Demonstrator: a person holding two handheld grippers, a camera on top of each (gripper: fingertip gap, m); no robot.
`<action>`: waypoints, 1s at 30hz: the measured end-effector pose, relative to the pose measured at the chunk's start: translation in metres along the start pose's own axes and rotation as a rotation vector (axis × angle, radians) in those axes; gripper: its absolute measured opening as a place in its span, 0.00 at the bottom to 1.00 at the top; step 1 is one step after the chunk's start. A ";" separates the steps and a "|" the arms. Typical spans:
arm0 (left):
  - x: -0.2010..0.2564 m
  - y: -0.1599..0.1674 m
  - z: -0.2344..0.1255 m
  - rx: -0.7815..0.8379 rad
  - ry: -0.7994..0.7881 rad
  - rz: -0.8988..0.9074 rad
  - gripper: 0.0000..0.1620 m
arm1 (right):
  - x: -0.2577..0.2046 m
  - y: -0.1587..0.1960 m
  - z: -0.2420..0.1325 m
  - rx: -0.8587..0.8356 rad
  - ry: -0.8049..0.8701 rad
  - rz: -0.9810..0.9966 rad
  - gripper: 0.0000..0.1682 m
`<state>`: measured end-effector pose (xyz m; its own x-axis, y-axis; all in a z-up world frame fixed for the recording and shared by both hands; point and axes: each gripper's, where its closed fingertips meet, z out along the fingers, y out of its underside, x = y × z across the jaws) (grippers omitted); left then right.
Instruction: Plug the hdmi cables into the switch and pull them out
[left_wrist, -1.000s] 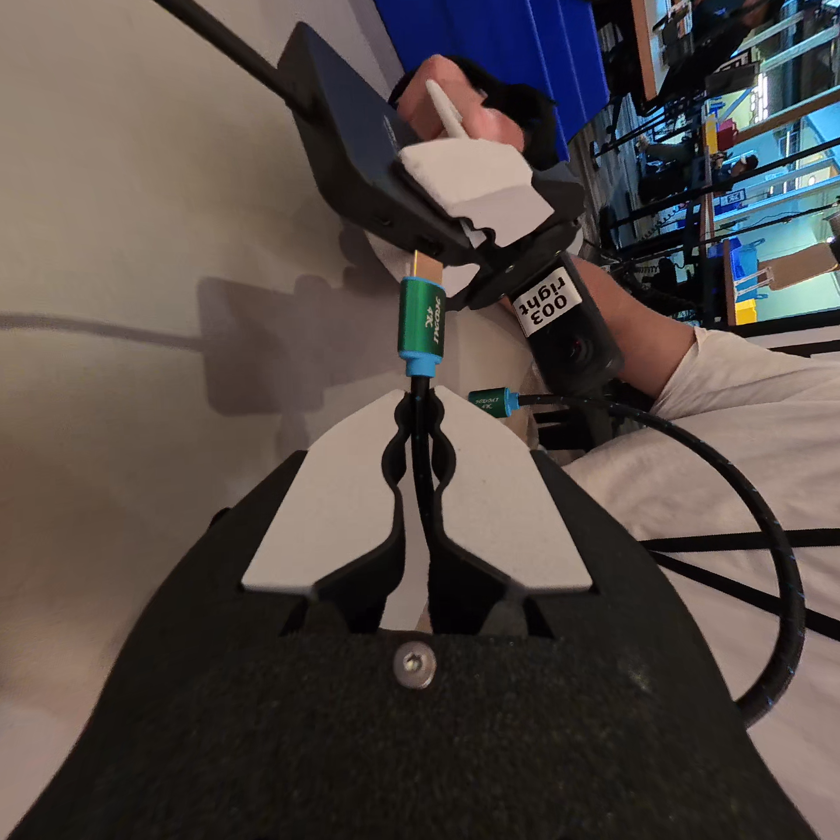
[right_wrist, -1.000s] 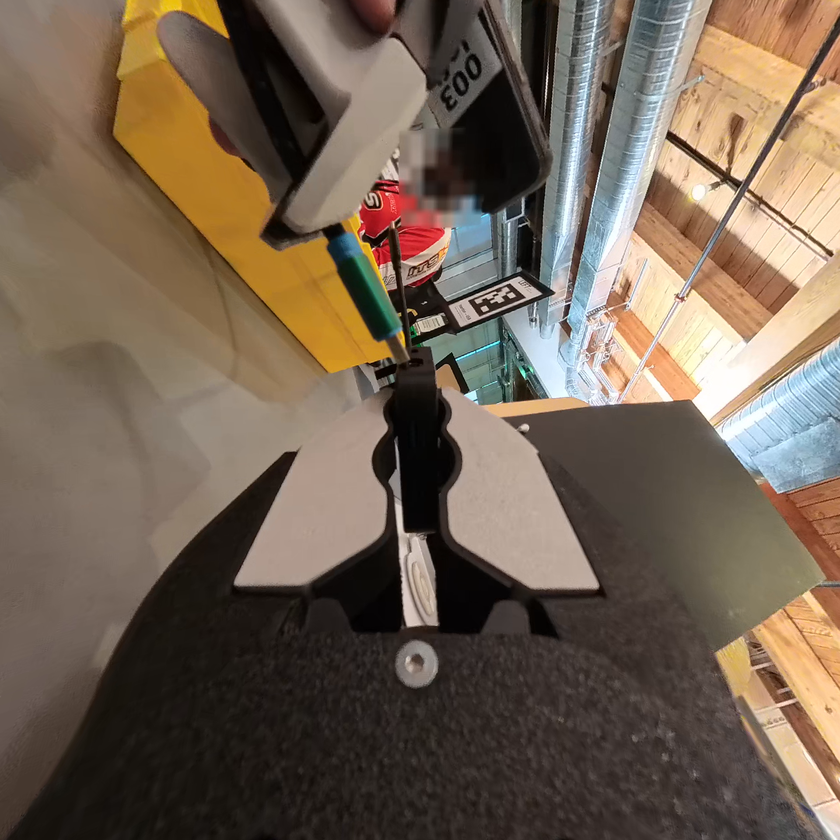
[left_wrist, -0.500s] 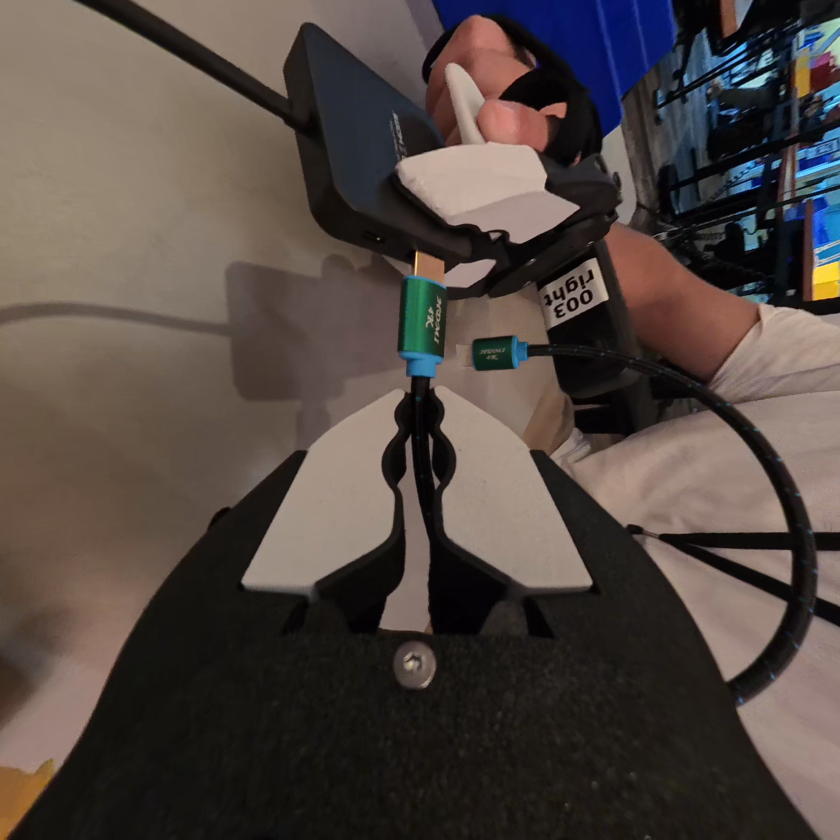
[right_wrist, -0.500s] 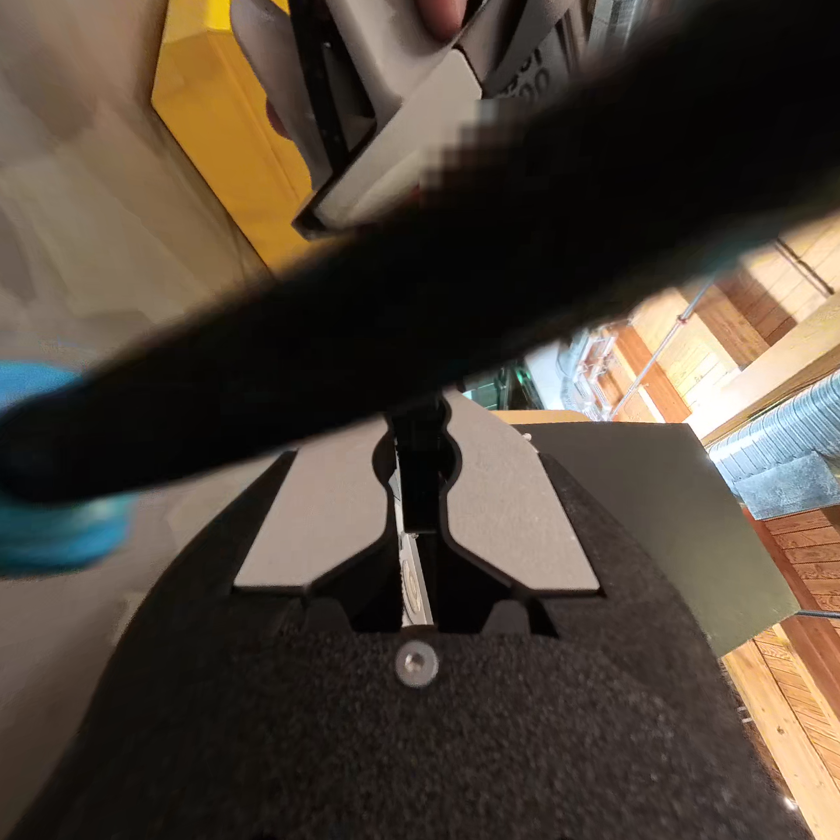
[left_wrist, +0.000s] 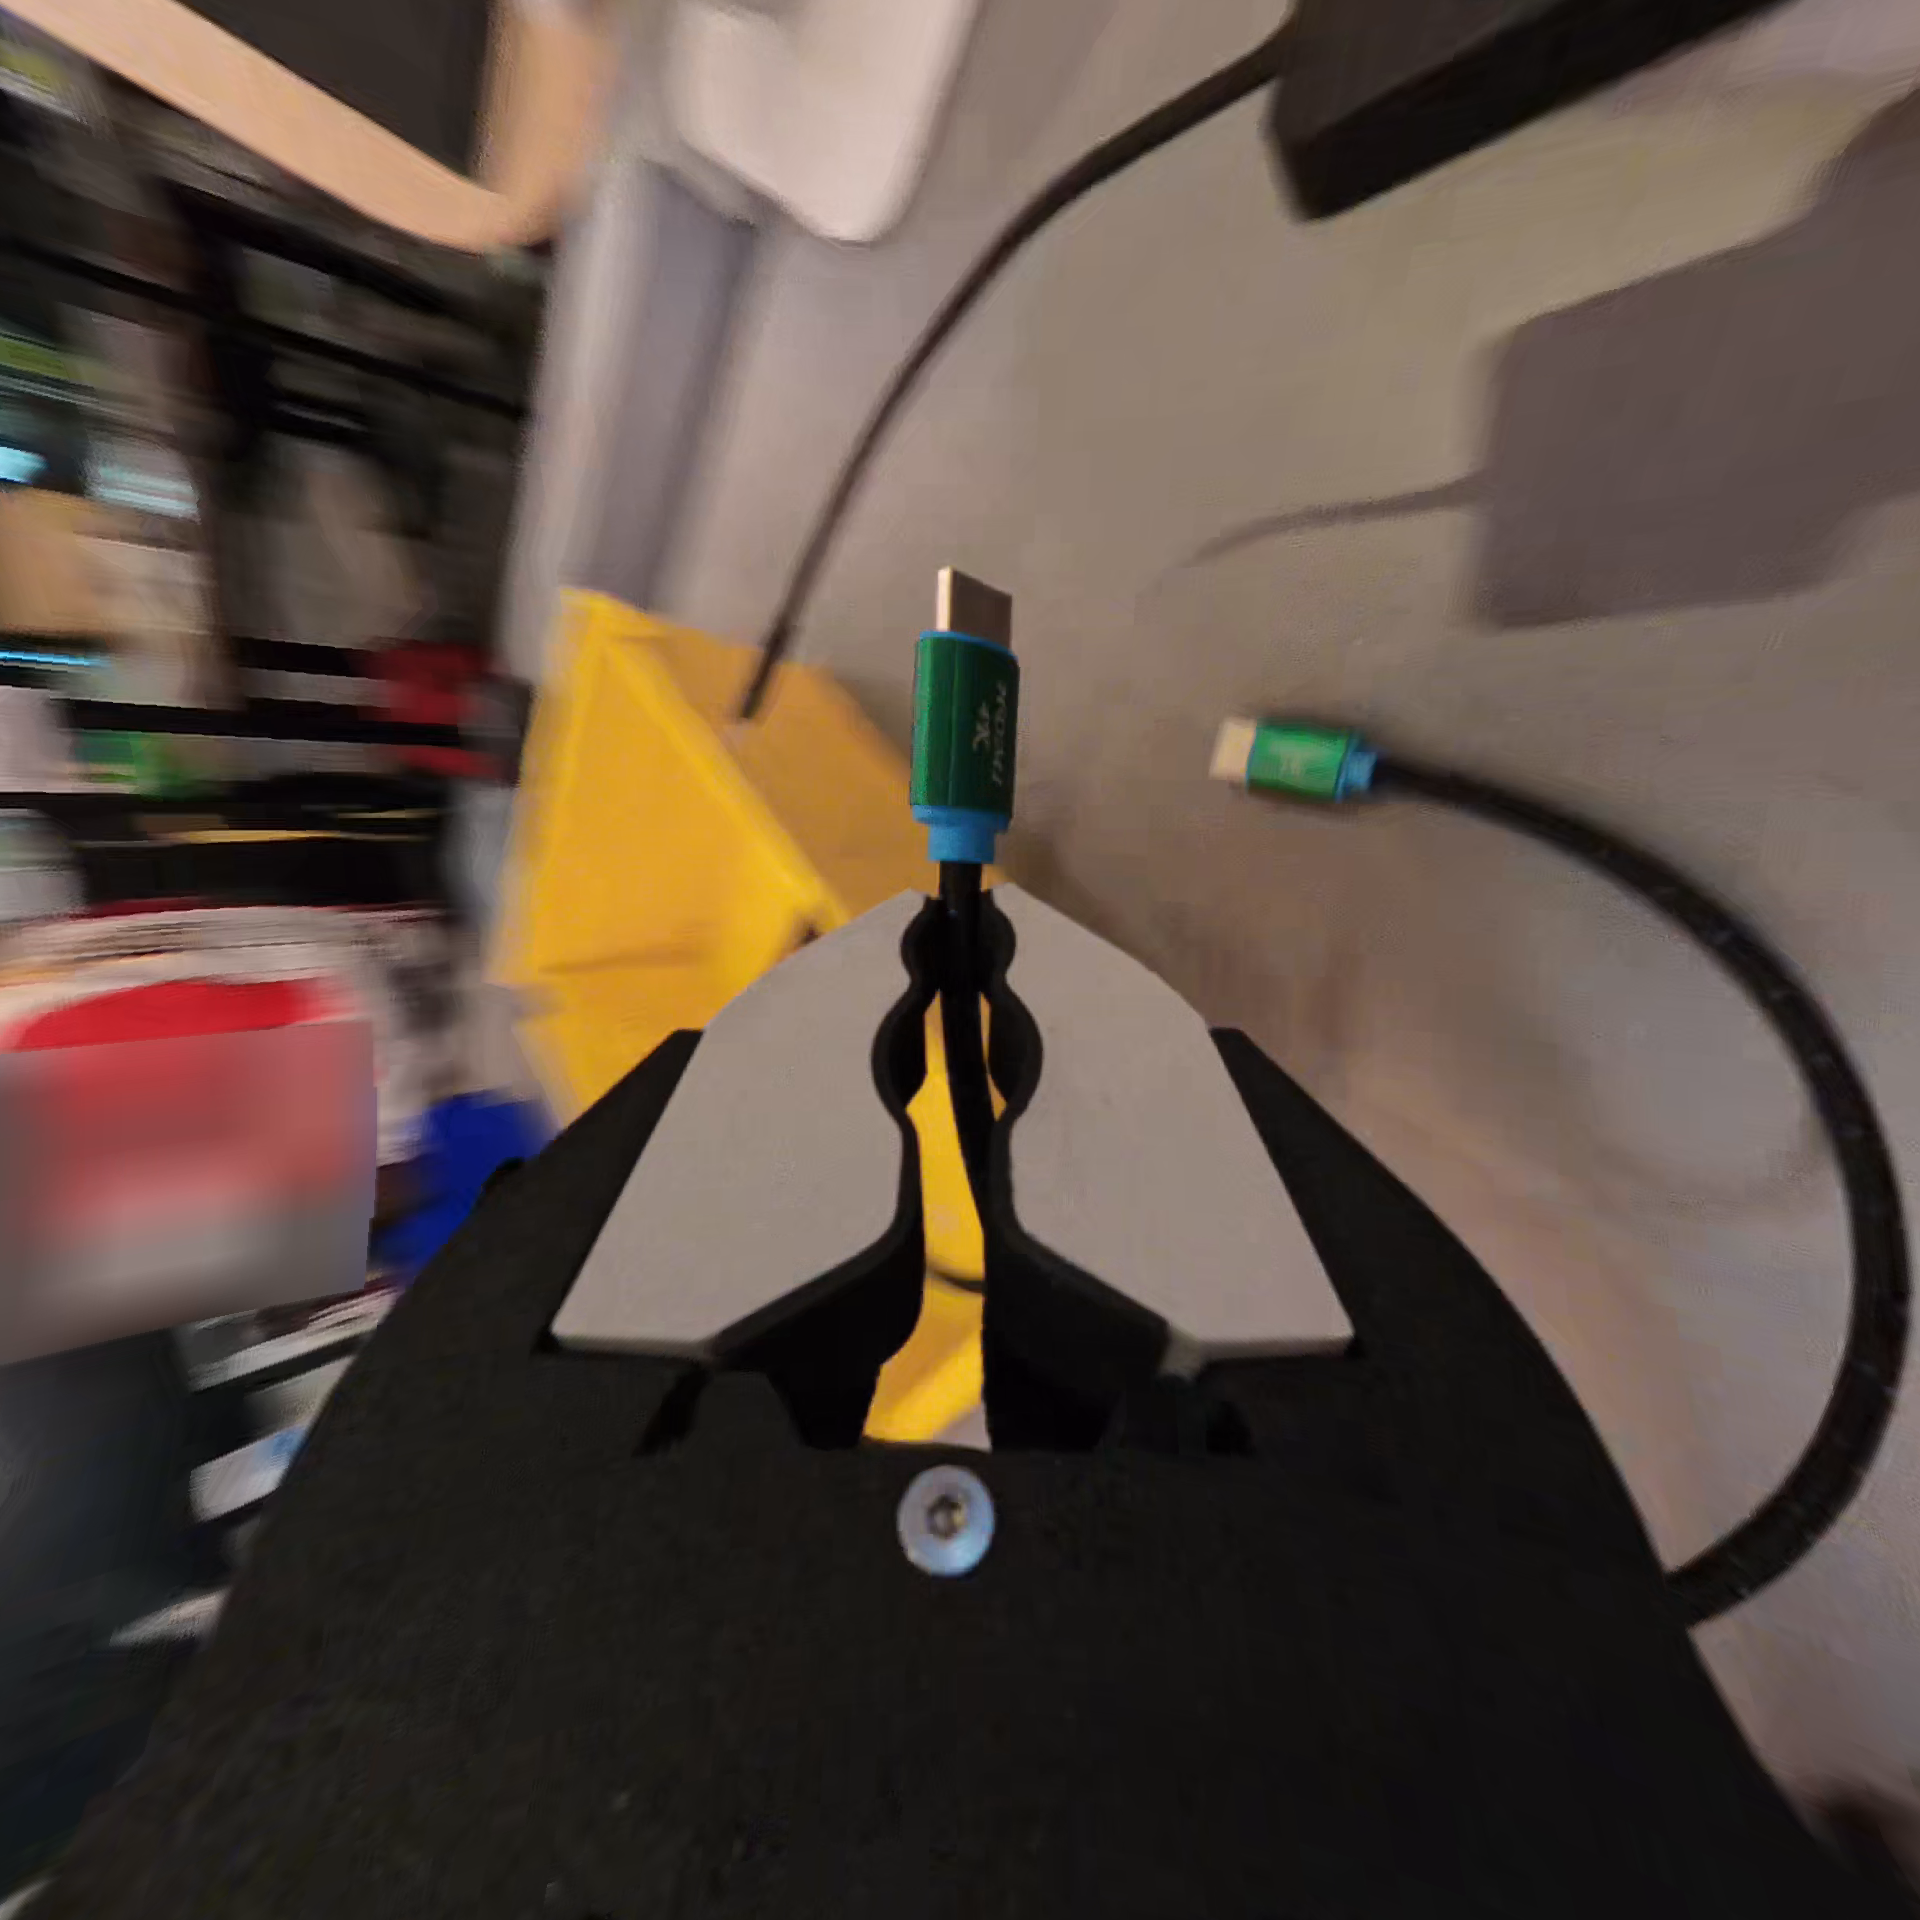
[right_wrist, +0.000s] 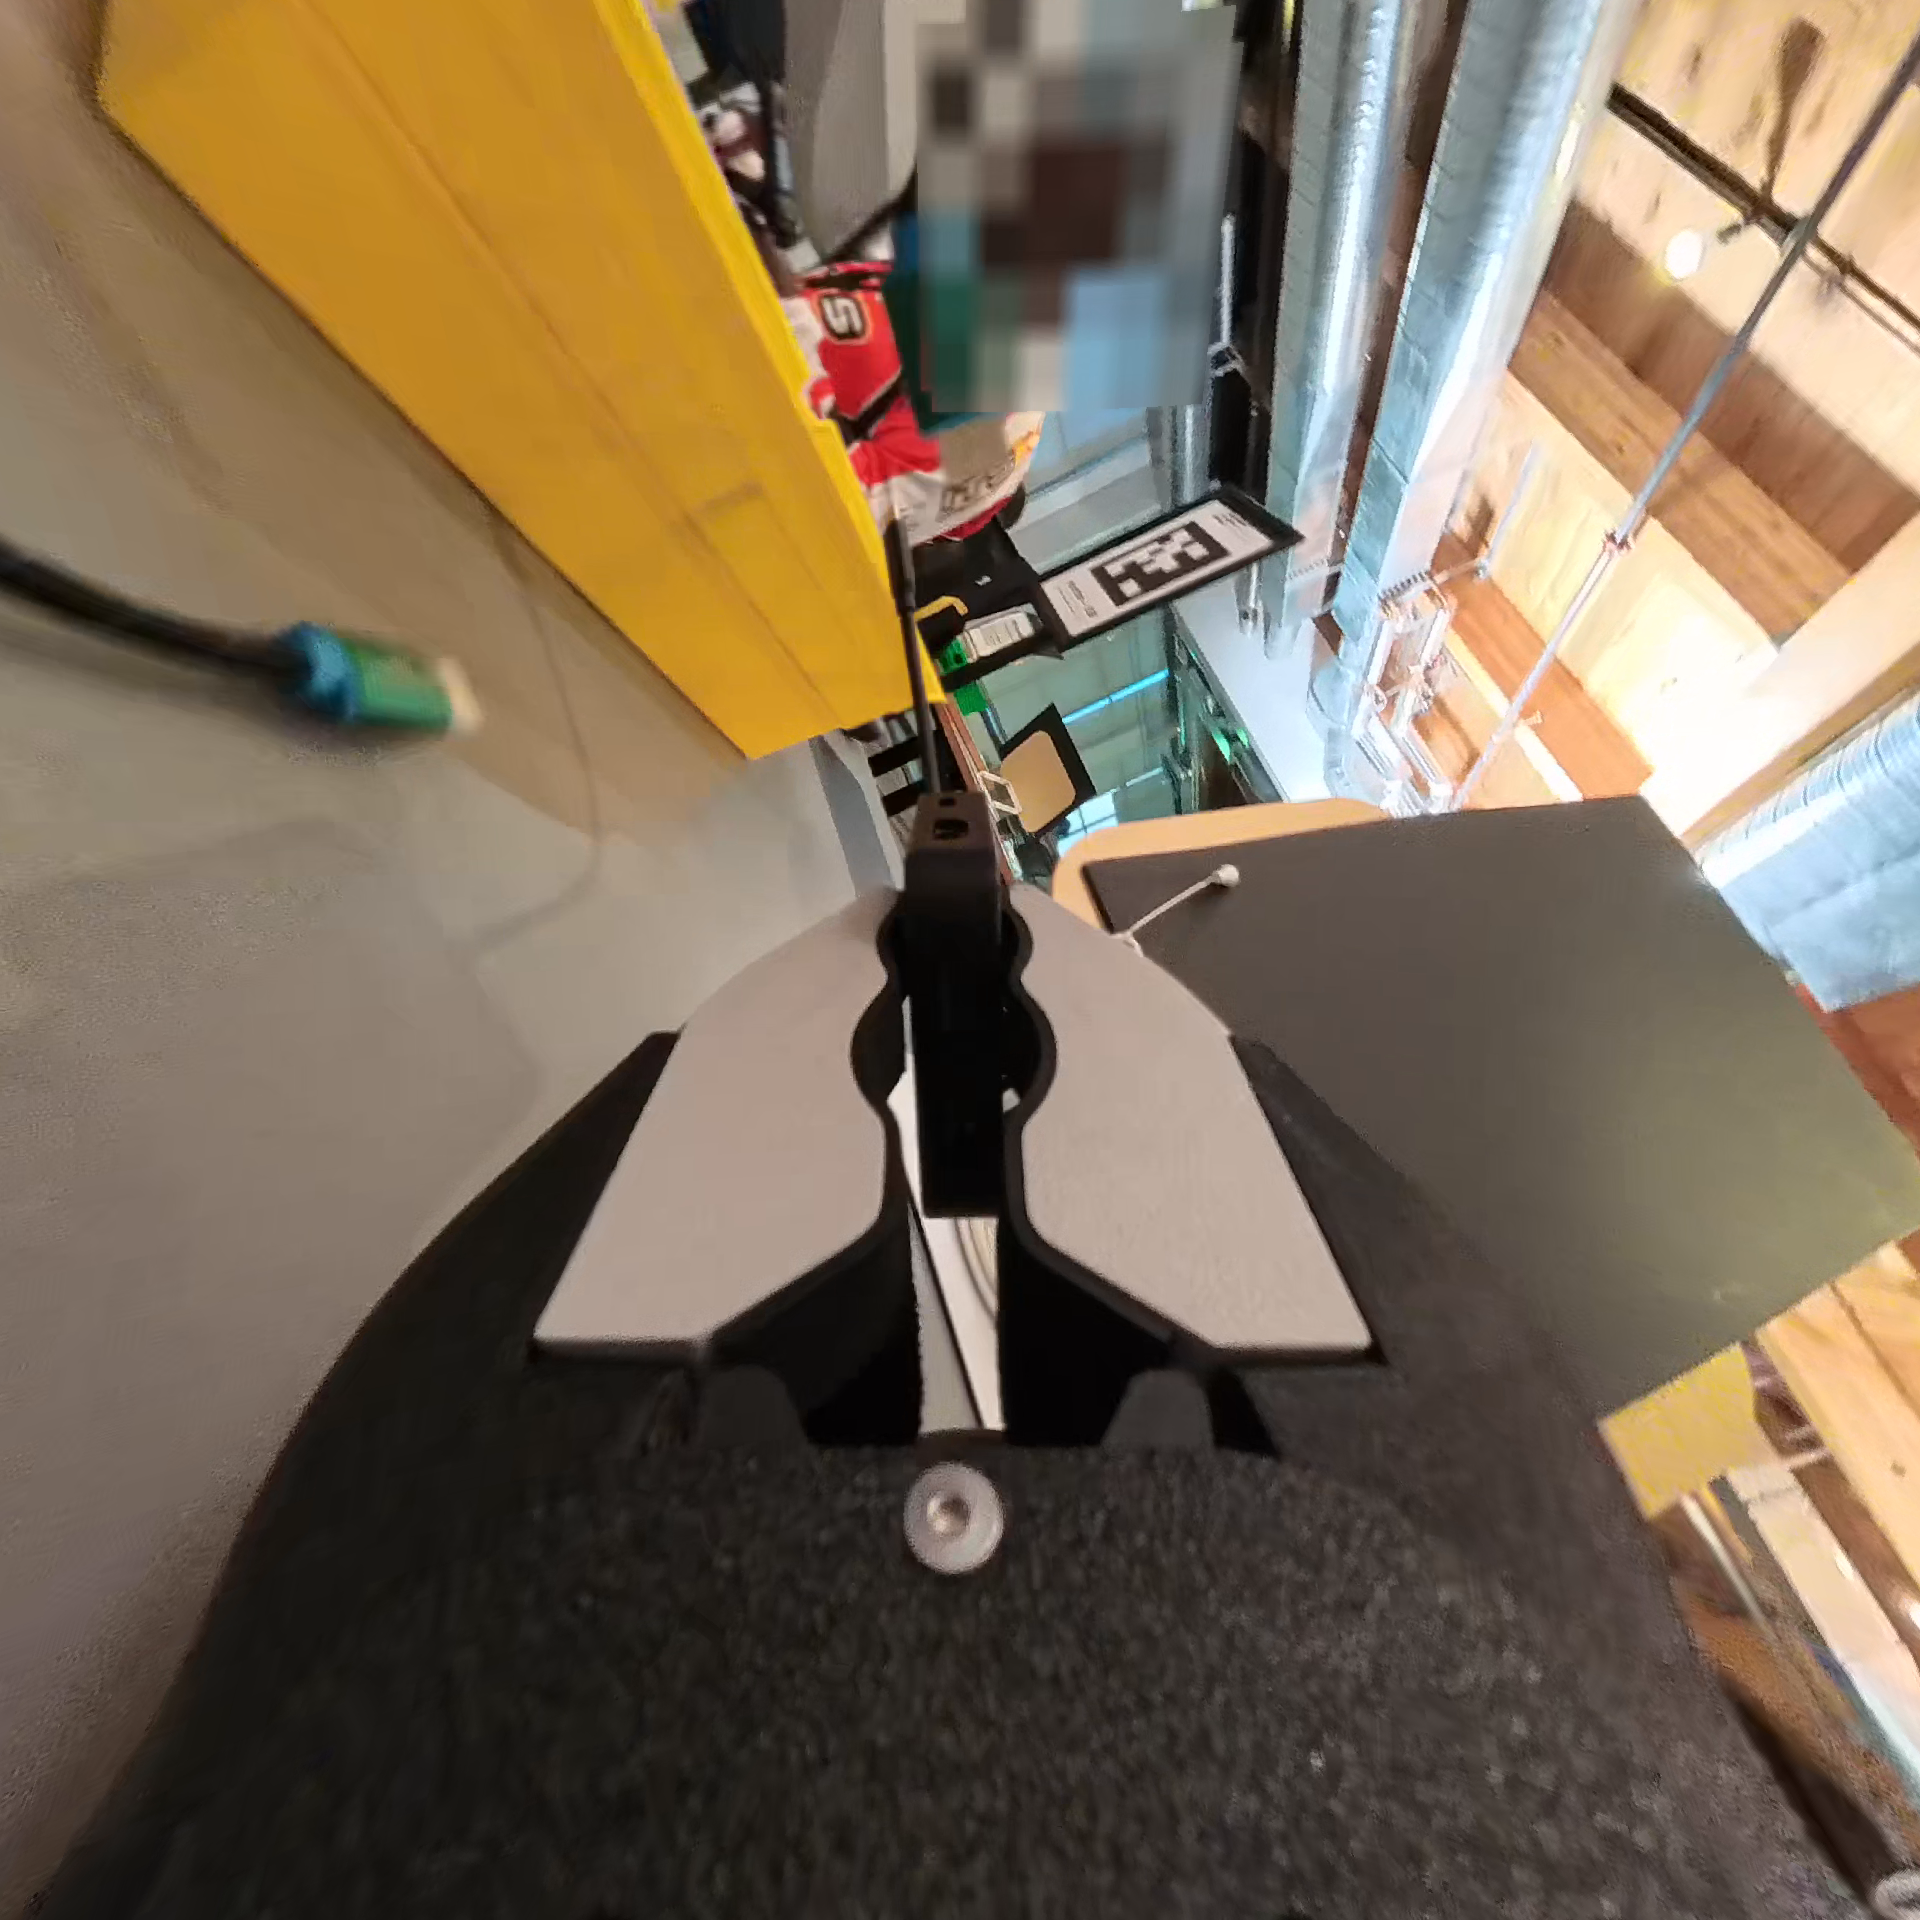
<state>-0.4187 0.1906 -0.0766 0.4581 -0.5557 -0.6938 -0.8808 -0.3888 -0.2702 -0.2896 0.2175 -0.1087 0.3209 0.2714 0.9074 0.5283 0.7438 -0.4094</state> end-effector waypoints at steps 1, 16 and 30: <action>-0.014 -0.004 -0.010 0.009 -0.174 0.089 0.04 | 0.004 0.002 0.000 -0.007 0.016 0.021 0.08; 0.197 -0.006 -0.026 0.235 0.335 -0.274 0.04 | 0.009 0.006 0.001 -0.015 0.024 0.077 0.08; 0.117 -0.040 -0.035 0.334 0.517 -0.430 0.04 | 0.008 -0.005 -0.001 0.034 0.022 0.059 0.08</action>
<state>-0.3252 0.1154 -0.1231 0.6950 -0.7118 -0.1018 -0.5634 -0.4512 -0.6921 -0.2888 0.2148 -0.0996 0.3679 0.3021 0.8794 0.4809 0.7476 -0.4580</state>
